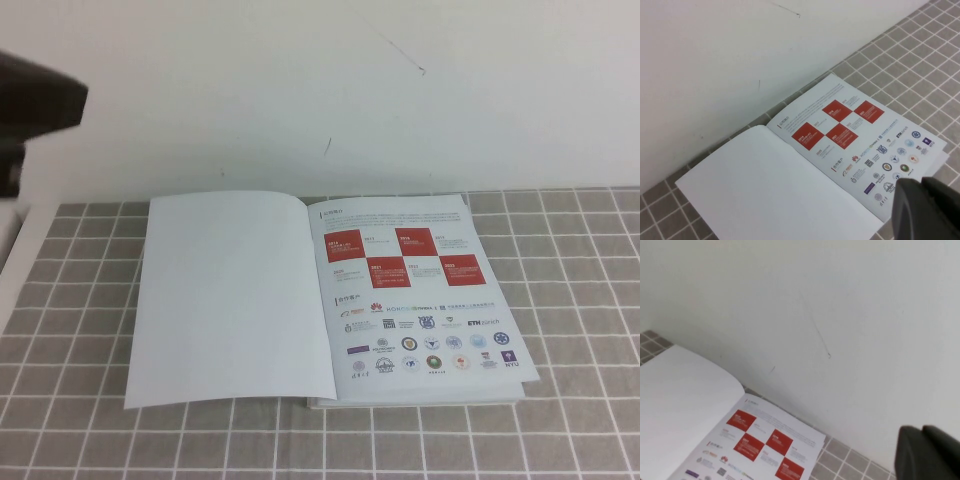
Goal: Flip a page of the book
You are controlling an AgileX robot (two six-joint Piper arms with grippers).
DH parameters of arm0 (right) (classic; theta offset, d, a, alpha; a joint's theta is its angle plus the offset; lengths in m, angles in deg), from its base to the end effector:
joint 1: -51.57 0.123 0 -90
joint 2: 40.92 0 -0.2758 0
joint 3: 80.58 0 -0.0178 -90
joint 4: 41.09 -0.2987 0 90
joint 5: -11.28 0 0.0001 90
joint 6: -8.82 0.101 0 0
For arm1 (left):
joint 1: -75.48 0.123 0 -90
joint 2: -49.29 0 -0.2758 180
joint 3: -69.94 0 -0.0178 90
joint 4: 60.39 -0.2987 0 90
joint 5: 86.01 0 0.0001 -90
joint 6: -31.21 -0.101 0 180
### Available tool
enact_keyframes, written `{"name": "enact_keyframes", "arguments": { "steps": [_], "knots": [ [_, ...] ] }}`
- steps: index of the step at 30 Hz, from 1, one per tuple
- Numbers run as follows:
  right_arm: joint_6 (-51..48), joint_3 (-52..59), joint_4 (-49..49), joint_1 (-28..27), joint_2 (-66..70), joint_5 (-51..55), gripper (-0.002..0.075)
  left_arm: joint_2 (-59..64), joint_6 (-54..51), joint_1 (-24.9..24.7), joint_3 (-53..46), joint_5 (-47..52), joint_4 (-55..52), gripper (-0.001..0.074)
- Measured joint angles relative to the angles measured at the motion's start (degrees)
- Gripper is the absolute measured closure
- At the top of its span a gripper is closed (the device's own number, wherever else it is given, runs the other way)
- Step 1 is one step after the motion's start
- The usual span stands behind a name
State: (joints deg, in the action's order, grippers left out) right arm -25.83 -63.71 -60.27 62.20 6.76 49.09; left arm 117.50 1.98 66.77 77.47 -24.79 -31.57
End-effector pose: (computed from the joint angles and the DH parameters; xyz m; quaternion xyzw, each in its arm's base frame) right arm 0.1668 0.0520 0.4527 -0.2602 0.7239 0.0299 0.6383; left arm 0.2205 -0.0770 0.4970 0.2763 0.8003 -0.1611 0.5071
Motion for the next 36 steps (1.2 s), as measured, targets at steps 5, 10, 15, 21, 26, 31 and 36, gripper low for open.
{"name": "enact_keyframes", "arguments": {
  "steps": [5,10,15,21,26,31,36],
  "knots": [
    [1.23,12.64,-0.38,0.0,-15.97,-0.68,0.0727,-13.64,-0.22,0.0,-18.84,-10.36,0.51,0.0738],
    [3.87,22.08,-1.95,0.0,-26.78,-1.12,0.0727,-26.49,-1.31,0.0,-32.14,-15.98,0.51,0.0738],
    [4.68,28.36,-2.32,0.0,-28.03,-1.21,0.0727,-34.94,1.91,0.0,-40.71,-22.42,0.84,0.0738],
    [4.68,33.07,-2.35,0.0,-26.48,-4.46,0.0727,-38.34,1.64,0.0,-49.06,-30.87,0.97,0.0738],
    [4.68,35.84,-2.45,0.0,-26.44,-4.56,0.0727,-38.23,1.4,0.0,-55.34,-33.46,0.97,0.0738],
    [4.68,38.54,-2.45,0.0,-26.44,-4.56,0.0727,-38.23,1.27,0.0,-60.44,-33.08,0.97,0.0738],
    [4.68,40.69,-2.58,0.0,-26.44,-4.56,0.0727,-38.23,1.27,-2.79,-65.77,-32.59,0.97,0.0738]
  ]
}}
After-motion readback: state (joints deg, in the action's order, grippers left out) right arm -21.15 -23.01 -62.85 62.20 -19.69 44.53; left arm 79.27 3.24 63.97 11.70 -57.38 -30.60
